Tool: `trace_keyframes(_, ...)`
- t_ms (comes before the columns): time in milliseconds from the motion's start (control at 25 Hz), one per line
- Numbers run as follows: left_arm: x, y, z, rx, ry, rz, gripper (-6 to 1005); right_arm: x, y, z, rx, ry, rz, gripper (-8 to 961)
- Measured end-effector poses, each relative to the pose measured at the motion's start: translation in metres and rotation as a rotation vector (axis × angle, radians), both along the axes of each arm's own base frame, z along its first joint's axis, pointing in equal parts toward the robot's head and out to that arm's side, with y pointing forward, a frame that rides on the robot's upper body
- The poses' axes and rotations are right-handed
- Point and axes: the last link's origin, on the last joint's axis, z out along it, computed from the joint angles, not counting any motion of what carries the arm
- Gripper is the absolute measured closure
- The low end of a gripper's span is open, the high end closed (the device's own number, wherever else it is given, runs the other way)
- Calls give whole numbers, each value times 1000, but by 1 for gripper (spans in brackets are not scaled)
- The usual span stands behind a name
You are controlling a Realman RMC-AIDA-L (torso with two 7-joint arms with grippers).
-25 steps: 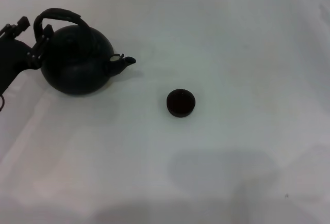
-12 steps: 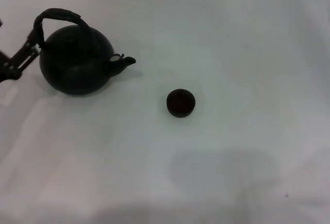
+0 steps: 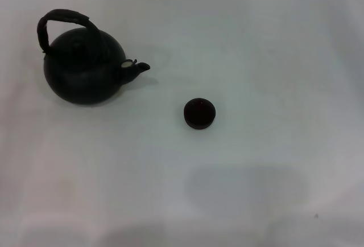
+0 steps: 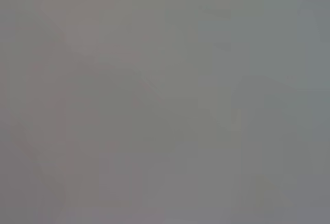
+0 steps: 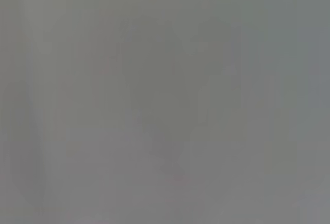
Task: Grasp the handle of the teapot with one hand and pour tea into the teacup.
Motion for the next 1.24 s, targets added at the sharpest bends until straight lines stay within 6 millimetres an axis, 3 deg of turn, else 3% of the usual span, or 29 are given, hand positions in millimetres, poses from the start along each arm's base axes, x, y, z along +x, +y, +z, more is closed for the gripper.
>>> trace_keyframes(200,-11,0,6,72,-49,83,131,4,-14,-23,-1,43,30,124)
trace_keyframes(520,-15,22,22,125,-48,114,133,-9,-56,-68,219,69,149,124)
trace_keyframes(720,-20,27,27,148,-55,151,133,-7,-66,-85,192,87,112,124)
trace_keyframes(920,-25,29,27,149,-69,187,133,-1,-71,-91,176,91,68,124)
trace_keyframes(1240,-26,22,20,147,-87,197,133,1,-59,-84,176,46,62,124)
